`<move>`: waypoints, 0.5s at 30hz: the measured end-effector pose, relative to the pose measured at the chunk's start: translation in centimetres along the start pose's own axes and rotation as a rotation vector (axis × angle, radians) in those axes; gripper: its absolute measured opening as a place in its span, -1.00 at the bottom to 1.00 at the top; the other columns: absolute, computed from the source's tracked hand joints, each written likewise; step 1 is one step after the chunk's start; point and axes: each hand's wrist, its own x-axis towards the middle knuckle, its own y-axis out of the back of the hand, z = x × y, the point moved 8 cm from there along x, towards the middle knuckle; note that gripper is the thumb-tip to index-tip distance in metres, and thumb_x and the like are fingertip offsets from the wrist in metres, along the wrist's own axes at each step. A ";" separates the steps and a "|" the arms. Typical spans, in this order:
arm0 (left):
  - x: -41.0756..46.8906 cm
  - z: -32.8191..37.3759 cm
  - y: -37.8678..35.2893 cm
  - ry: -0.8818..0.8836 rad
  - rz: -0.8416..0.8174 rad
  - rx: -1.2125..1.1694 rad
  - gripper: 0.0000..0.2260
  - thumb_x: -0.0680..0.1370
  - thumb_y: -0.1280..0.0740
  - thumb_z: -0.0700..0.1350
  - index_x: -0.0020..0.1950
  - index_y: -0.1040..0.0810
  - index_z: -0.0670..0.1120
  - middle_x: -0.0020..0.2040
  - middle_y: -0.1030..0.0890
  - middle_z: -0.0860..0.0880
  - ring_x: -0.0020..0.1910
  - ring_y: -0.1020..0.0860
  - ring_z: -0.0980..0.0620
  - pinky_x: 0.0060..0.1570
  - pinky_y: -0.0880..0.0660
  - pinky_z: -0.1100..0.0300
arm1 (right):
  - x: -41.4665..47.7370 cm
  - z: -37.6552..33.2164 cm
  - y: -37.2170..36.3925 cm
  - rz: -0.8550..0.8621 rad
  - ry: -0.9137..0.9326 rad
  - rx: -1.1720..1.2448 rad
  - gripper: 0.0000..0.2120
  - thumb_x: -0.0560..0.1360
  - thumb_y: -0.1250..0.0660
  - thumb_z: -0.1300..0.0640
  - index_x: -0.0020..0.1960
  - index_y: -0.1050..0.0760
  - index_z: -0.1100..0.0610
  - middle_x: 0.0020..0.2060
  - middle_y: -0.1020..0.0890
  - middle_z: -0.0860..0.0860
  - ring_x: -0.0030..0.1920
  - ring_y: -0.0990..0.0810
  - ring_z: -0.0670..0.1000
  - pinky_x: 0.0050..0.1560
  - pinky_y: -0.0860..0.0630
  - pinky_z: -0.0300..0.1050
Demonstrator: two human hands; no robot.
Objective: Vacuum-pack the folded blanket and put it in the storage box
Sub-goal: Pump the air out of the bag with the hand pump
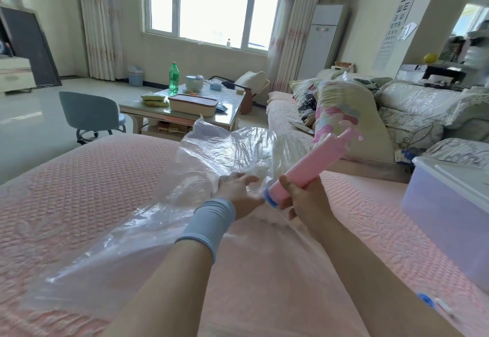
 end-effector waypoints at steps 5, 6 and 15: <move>-4.1 -8.2 -5.0 0.305 -0.415 0.304 0.16 0.16 -0.30 0.56 0.48 0.39 0.27 0.49 0.44 0.17 0.50 0.36 -0.21 0.41 0.10 -0.40 | -1.3 1.1 -1.8 -0.178 -0.018 -0.579 -0.35 0.50 -0.43 -0.12 0.43 -0.22 0.12 0.12 -0.61 0.10 0.02 -0.63 0.18 0.04 -0.54 -0.01; -5.0 -9.2 -5.2 0.343 -0.446 0.309 0.21 0.09 -0.28 0.60 0.47 0.42 0.27 0.47 0.47 0.16 0.50 0.36 -0.22 0.42 0.09 -0.37 | -1.7 1.4 -2.4 -0.223 -0.030 -0.644 -0.26 0.50 -0.41 -0.16 0.50 -0.14 0.11 0.22 -0.56 0.10 0.15 -0.59 0.17 0.15 -0.48 -0.04; -8.5 -8.8 -4.6 0.466 -0.582 0.418 0.35 -0.11 -0.23 0.66 0.48 0.40 0.25 0.51 0.44 0.03 0.52 0.30 -0.25 0.40 0.07 -0.40 | -3.5 1.0 -3.0 -0.305 0.009 -0.588 -0.42 0.44 -0.47 -0.09 0.31 -0.27 0.06 0.04 -0.56 0.02 0.05 -0.57 0.08 0.15 -0.51 0.08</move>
